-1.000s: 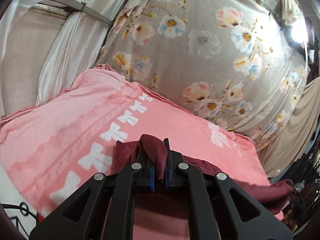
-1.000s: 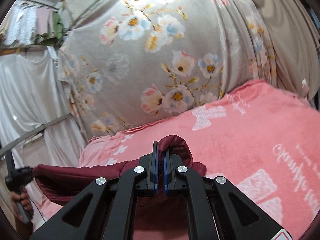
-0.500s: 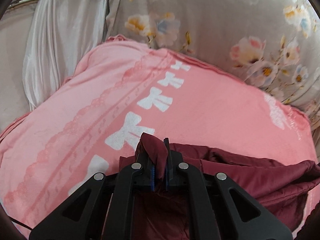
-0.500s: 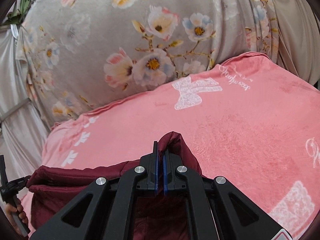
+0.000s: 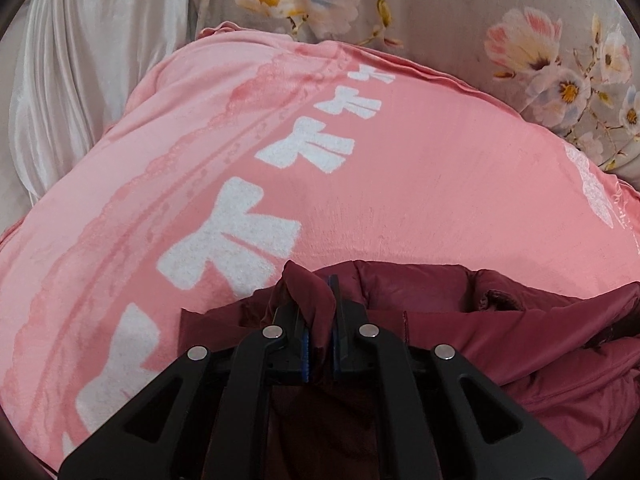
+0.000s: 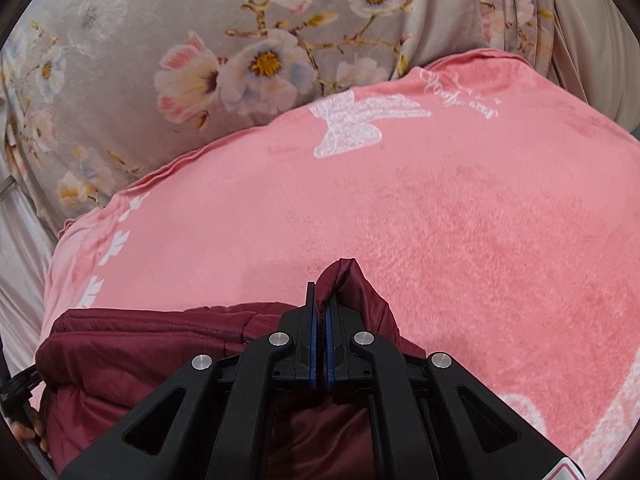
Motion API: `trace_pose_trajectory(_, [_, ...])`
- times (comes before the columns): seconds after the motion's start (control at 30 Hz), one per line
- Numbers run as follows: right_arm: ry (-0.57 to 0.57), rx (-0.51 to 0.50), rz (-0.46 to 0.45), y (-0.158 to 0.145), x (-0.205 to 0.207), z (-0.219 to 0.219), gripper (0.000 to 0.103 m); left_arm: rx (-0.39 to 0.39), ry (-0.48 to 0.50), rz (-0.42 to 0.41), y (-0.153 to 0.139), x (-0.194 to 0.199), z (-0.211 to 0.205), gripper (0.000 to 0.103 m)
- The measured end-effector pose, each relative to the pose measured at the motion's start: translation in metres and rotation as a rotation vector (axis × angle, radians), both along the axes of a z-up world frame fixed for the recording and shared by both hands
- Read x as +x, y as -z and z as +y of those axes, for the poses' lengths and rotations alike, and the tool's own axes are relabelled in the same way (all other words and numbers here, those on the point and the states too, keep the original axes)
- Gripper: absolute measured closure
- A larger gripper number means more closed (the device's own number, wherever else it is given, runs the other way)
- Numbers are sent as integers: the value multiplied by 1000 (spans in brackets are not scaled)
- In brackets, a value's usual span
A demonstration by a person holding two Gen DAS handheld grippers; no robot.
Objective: Fold large clothes
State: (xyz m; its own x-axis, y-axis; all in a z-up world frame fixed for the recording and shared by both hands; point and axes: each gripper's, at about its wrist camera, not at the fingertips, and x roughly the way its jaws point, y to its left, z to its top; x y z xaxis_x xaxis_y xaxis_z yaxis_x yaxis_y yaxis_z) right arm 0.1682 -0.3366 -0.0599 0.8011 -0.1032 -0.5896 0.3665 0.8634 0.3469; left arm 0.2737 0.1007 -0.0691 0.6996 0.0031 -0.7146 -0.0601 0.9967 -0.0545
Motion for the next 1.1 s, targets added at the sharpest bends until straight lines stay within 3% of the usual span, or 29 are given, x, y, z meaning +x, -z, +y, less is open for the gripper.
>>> trace_pose_trajectory(0.4, [-3, 22, 99, 20, 15, 0, 102, -19, 1, 3, 22, 11, -3, 93])
trace_pose_trajectory(0.6, [9, 9, 57, 6, 7, -1, 96, -61, 5, -14, 20, 10, 2, 92])
trace_pose_trajectory(0.7, [36, -35, -61, -30, -22, 5, 77, -99, -14, -46, 1, -2, 13, 81])
trace_pose_trajectory(0.73, [47, -53, -91, -41, -31, 8, 69, -124, -19, -74, -14, -9, 19, 67])
trace_pose_trajectory(0.77, [47, -74, -126, -53, -41, 13, 69, -138, -35, -107, -29, -17, 24, 37])
trace_pose_trajectory(0.83, [31, -103, -162, -72, -53, 24, 69, -137, -103, -218, -61, -36, 35, 10])
trace_pose_trajectory(0.87, [14, -113, -175, -79, -57, 33, 69, -145, -112, -288, -81, -47, 38, 10])
trace_pose_trajectory(0.97, [-88, -107, -162, -85, -54, 62, 77, -110, -62, -343, -120, -63, 25, 10])
trace_pose_trajectory(1.03, [-154, -112, -136, -78, -44, 86, 91, -96, 3, -347, -128, -68, 5, 11])
trace_pose_trajectory(1.1, [-199, -152, -105, -69, -32, 110, 97, -53, 85, -323, -121, -70, -30, 11])
